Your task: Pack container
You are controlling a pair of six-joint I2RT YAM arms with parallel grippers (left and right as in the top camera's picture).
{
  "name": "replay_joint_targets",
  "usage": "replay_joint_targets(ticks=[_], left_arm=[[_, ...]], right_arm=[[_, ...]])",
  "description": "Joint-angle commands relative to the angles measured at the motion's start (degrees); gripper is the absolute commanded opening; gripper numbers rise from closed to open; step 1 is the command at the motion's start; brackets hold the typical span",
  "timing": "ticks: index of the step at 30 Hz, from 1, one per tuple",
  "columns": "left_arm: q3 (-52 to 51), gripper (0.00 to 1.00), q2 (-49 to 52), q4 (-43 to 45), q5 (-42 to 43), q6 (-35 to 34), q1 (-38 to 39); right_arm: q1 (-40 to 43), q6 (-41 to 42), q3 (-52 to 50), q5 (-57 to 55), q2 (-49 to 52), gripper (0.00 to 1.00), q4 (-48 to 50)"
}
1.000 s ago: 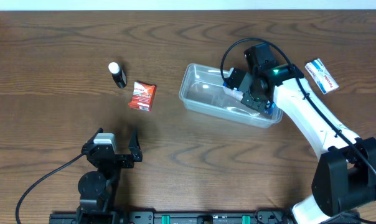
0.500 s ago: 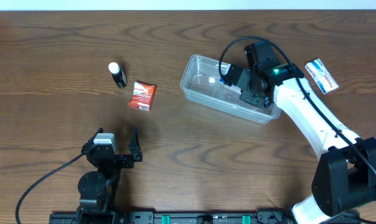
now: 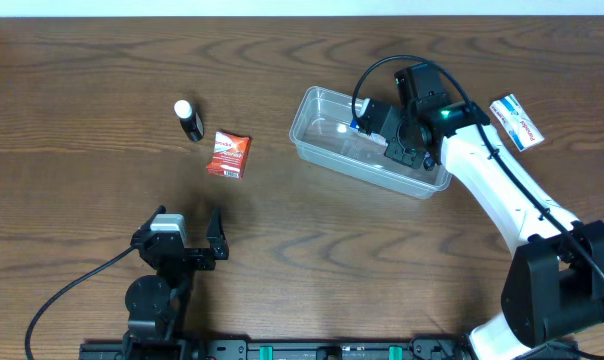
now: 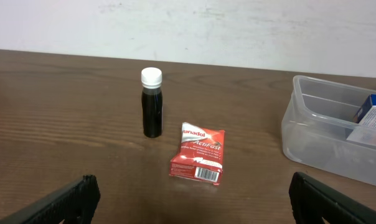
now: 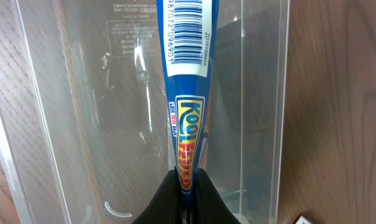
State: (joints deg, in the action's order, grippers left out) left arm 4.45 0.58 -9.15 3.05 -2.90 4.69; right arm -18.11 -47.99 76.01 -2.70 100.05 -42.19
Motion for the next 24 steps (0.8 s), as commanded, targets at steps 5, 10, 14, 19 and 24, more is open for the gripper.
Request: replay_joint_targets(ticks=[5,10,14,19,24], left_arm=[[-1.55,0.98,-0.35,-0.59,0.39,0.74,0.11],[-1.55,0.98,-0.35,-0.59,0.39,0.74,0.11],[-1.55,0.98,-0.35,-0.59,0.39,0.74,0.11],[-1.55,0.98,-0.35,-0.59,0.42,0.74,0.11],[-1.55,0.98,-0.35,-0.59,0.39,0.74,0.11]], right_arm=[[1.09,-0.55,-1.14,0.83,0.39,0.07,1.73],[1.97,-0.57,-4.46,0.81,0.39,0.09,5.84],[2.08,-0.59,-7.17,0.79,0.39,0.11,8.83],[1.40,-0.26,-7.61,0.85,0.39,0.21,8.02],[-1.29,-0.13,-7.58,0.81,0.37,0.53,5.46]])
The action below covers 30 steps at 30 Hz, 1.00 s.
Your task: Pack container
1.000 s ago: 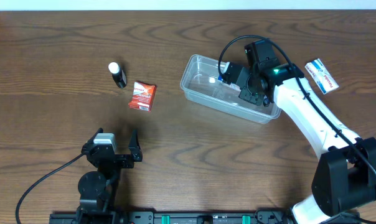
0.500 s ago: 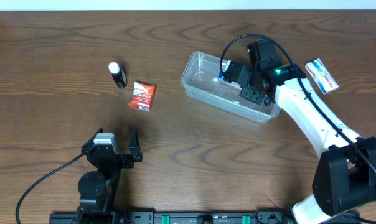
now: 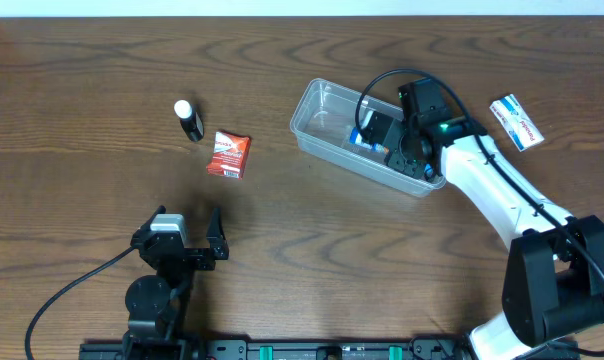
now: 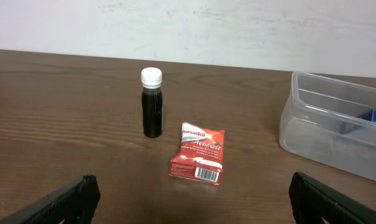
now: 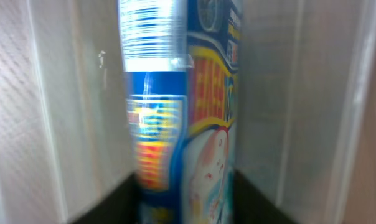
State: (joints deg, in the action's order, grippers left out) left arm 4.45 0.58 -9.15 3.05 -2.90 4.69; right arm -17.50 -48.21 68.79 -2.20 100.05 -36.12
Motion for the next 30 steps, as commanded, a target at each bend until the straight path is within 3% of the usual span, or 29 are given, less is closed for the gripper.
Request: replay_joint_targets(ticks=[1,10,16,20,27,30], left_arm=[[-1.55,0.98,-0.35,-0.59,0.39,0.74,0.11],[-1.55,0.98,-0.35,-0.59,0.42,0.74,0.11],[-1.55,0.98,-0.35,-0.59,0.39,0.74,0.11],[-1.55,0.98,-0.35,-0.59,0.39,0.74,0.11],[-1.55,0.98,-0.35,-0.59,0.39,0.74,0.11],[-1.55,0.98,-0.35,-0.59,0.39,0.74,0.11]], right_arm=[[-2.54,0.66,-0.37,0.28,0.35,0.55,-0.85],[-6.08,5.60,-0.22,-0.20,-1.46,0.59,-0.94],[-6.14,16.57,-0.22,-0.72,-2.67,0.56,-0.96],[-6.14,21.99,-0.22,0.13,-2.67,0.47,-0.79],[-6.03,28.37,-0.22,2.69,-2.67,0.22,1.18],[-5.95,30.93,-0.22,2.71,-2.64,0.01,5.25]])
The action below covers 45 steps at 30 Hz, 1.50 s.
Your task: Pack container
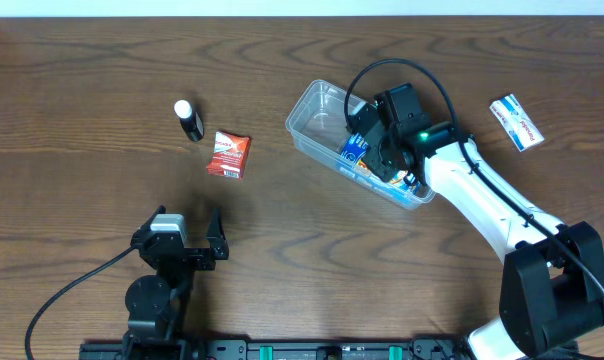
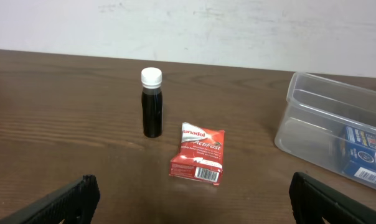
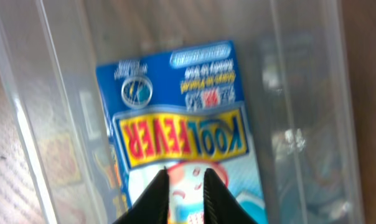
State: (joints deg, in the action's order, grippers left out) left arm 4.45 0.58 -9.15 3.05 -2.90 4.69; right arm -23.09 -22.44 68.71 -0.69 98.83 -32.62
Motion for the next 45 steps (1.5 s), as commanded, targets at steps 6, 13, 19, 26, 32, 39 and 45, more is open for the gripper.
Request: replay_joint_targets(ticks=[6,13,19,26,32,39,45], left_arm=[[-1.55,0.98,-0.35,-0.59,0.42,0.74,0.11],[-1.55,0.98,-0.35,-0.59,0.42,0.74,0.11],[-1.55,0.98,-0.35,-0.59,0.42,0.74,0.11],[-1.55,0.98,-0.35,-0.59,0.42,0.74,0.11],[-1.55,0.98,-0.35,-0.59,0.42,0.74,0.11],[-1.55,0.98,-0.35,-0.59,0.39,0.74,0.11],[-1.55,0.98,-0.35,-0.59,0.39,0.74,0.11]], right_arm=[[-0.17,5.33,-0.13,4.17,-1.09,0.01,6.56],[-0.07,12.70,0.26,3.98,-1.14,0.01,6.21],[2.78,23.45,8.22,-0.42,-3.21,0.01,-4.20],[9.31,30.60,16.68,-2.38,-7.69,0.01,-24.39],[17.81,39.87,15.37,-1.84,-8.48,0.01,-32.39],[20.11,42.62,7.63,3.80,-8.48,0.31,-26.99],[19.74,46.88,1.05,4.59,-8.46,0.39,-20.15]])
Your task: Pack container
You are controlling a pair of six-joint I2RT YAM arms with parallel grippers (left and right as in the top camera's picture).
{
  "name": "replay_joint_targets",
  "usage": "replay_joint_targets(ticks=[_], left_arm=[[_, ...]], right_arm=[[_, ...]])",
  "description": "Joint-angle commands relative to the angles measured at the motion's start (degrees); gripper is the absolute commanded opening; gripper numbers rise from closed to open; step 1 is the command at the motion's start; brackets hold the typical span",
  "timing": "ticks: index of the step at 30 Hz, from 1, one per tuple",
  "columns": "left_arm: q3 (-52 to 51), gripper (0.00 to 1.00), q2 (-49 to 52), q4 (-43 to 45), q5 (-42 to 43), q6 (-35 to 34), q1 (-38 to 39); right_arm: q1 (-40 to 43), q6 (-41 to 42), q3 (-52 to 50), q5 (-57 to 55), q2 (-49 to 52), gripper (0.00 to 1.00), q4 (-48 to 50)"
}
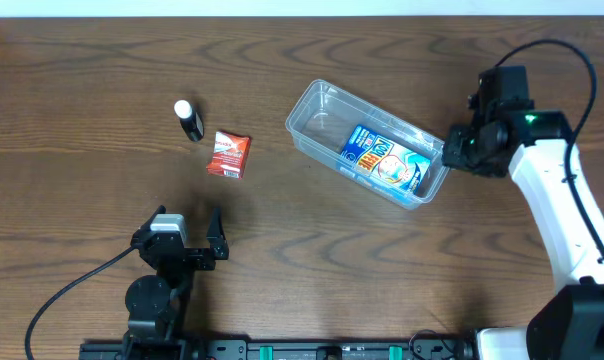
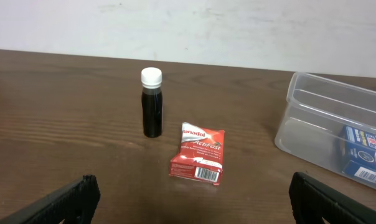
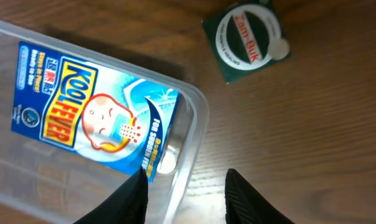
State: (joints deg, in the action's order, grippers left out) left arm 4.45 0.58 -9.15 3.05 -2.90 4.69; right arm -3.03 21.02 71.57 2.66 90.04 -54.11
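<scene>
A clear plastic container (image 1: 317, 110) stands right of the table's middle. A blue Kool Fever box (image 1: 382, 160) lies flat inside it and also shows in the right wrist view (image 3: 82, 106). My right gripper (image 3: 185, 202) is open and empty, with its fingers either side of the container's right end rim (image 3: 194, 118); overhead it (image 1: 460, 148) hangs at that end. A black bottle (image 1: 189, 120) with a white cap and a red Panadol sachet (image 1: 228, 154) sit at the left. My left gripper (image 2: 188, 211) rests open, short of the sachet (image 2: 198, 160).
A green Zam-Buk box (image 3: 247, 38) lies on the wood just beyond the container's right end, seen only in the right wrist view. The left arm's base (image 1: 152, 300) sits at the front edge. The container wall (image 2: 325, 134) shows at the right of the left wrist view.
My right gripper was low inside the container, its fingers slightly apart over the flat Kool Fever box. Now it is out at the container's right end, open wider. The box stayed inside.
My right gripper first held the Kool Fever box edge-on over the container. It was then deeper inside with the box. Later the box lay flat on the container floor and the container sat slightly shifted. Now the gripper is clear. The left arm has not moved.
</scene>
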Motion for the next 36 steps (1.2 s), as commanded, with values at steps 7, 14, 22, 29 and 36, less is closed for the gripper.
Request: replay_joint_targets(ticks=[7,14,22,29,36], left_arm=[[-1.55,0.98,-0.35,-0.59,0.39,0.74,0.11],[-1.55,0.98,-0.35,-0.59,0.39,0.74,0.11],[-1.55,0.98,-0.35,-0.59,0.42,0.74,0.11],[-1.55,0.98,-0.35,-0.59,0.39,0.74,0.11],[-1.55,0.98,-0.35,-0.59,0.42,0.74,0.11]], right_arm=[[-0.33,5.35,-6.54,1.25,0.35,0.31,6.67],[-0.31,6.40,-9.44,1.22,0.35,0.29,10.05],[-0.31,6.38,-9.51,0.57,0.66,0.22,10.14],[-0.31,6.38,-9.53,0.59,0.74,0.12,10.27],[-0.31,3.13,-9.51,0.17,0.74,0.01,10.75]])
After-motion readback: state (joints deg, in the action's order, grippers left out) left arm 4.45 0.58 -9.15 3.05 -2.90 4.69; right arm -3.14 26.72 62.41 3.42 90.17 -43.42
